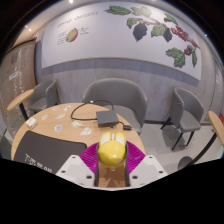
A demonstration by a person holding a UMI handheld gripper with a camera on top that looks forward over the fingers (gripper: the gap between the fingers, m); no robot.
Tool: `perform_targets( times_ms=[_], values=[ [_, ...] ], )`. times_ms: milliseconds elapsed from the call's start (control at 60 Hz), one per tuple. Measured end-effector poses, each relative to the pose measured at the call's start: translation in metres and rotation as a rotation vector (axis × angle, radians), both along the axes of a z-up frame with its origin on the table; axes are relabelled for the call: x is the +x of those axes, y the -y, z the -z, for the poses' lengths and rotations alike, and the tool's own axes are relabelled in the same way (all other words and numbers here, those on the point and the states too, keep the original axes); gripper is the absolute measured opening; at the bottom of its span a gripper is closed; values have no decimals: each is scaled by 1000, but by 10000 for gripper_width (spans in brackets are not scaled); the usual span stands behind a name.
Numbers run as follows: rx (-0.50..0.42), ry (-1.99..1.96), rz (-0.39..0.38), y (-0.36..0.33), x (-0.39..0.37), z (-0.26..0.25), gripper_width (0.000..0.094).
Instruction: Arrange mouse
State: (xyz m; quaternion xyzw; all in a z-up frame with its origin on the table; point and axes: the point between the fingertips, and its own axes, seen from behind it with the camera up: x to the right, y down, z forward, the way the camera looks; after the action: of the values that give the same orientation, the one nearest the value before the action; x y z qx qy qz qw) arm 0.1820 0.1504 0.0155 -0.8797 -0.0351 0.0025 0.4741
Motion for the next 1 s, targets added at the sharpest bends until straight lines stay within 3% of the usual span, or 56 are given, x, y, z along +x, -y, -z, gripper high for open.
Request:
perform_targets(
  times_ms=[67, 167, 250, 400, 650, 683, 833, 933, 1000],
  values=[
    [2, -50, -3, 20, -21, -27, 345],
    [93, -135, -17, 46, -74, -85, 347],
    [139, -98, -52, 64, -119, -97, 358],
    [60, -119, -160, 95, -209, -46, 371],
    [-93, -80, -125, 114, -221, 30, 393],
    [-65, -77, -137, 113, -221, 26, 404],
    [-114, -90, -186, 122, -223, 27, 544],
    [-101, -100, -253, 134, -222, 11, 872],
    [-86, -108, -295, 153, -215, -1, 857]
  ],
)
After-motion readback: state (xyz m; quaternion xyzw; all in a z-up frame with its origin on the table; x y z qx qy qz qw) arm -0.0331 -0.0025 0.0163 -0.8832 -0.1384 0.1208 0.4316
